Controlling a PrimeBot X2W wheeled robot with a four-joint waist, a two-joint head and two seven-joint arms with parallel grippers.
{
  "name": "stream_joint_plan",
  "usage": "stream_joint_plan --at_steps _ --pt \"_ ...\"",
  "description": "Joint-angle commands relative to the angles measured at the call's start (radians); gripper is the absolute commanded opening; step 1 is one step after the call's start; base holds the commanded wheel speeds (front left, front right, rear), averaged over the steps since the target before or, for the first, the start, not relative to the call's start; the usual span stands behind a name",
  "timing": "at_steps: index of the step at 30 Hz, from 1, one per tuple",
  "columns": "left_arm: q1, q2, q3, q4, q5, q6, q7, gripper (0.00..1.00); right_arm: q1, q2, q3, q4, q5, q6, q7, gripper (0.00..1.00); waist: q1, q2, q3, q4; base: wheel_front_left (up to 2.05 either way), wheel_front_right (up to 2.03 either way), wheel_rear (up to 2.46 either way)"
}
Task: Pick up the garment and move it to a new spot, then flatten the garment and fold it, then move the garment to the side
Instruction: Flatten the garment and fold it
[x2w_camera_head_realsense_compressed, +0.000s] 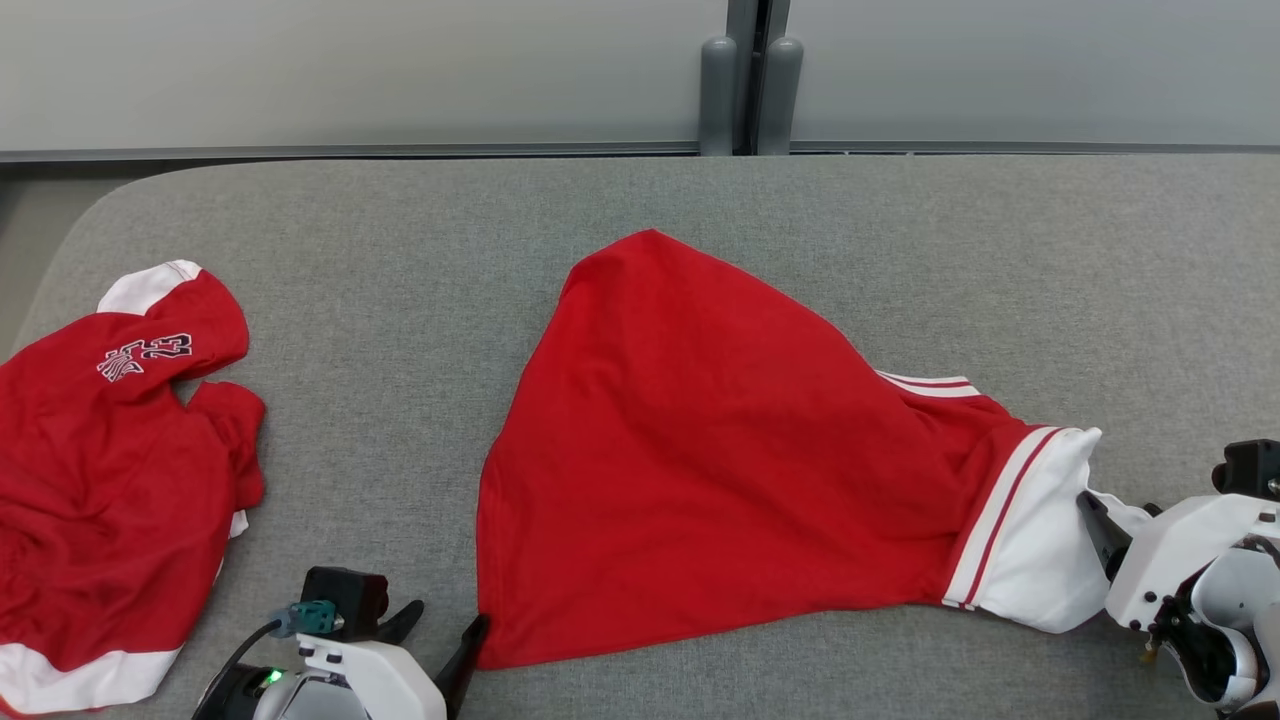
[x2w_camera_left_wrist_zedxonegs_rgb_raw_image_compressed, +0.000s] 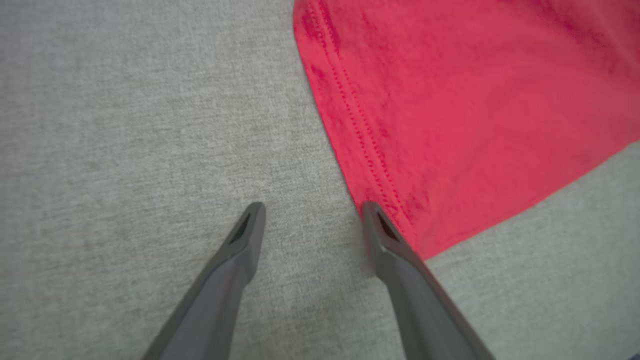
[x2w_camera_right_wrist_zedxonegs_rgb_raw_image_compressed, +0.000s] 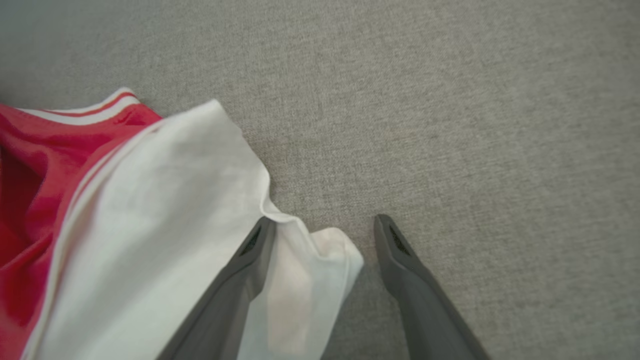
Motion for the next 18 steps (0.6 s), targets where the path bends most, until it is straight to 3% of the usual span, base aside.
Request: stream_joint_plan --at_steps 1,6,16,18 --pt "-0.01 -0.005 -0.008 0.004 -0.011 -0.007 0.003 1.0 0.011 0.01 0.023 0.021 0.011 0.001 0.021 1.0 0.0 0.0 0.004 0.001 0.0 0.0 0.0" --pt "0.01 0.002 -0.007 -0.04 -0.023 -0.005 0.01 1.0 0.023 0.009 0.043 0.02 0.028 0.002 0.023 1.0 0.0 0.0 0.002 -0.003 0.0 0.0 0.0" --pt "0.059 0.012 -0.041 -0.127 -0.077 -0.007 0.127 1.0 0.064 0.017 0.091 0.007 0.07 0.002 0.045 1.0 0.0 0.0 -0.009 -0.008 0.0 0.0 0.0" --pt "0.048 0.009 -0.048 -0.118 -0.083 -0.01 0.134 0.78 0.061 0.015 0.1 0.004 0.071 0.002 0.042 0.9 0.0 0.0 -0.008 -0.011 0.0 0.0 0.0"
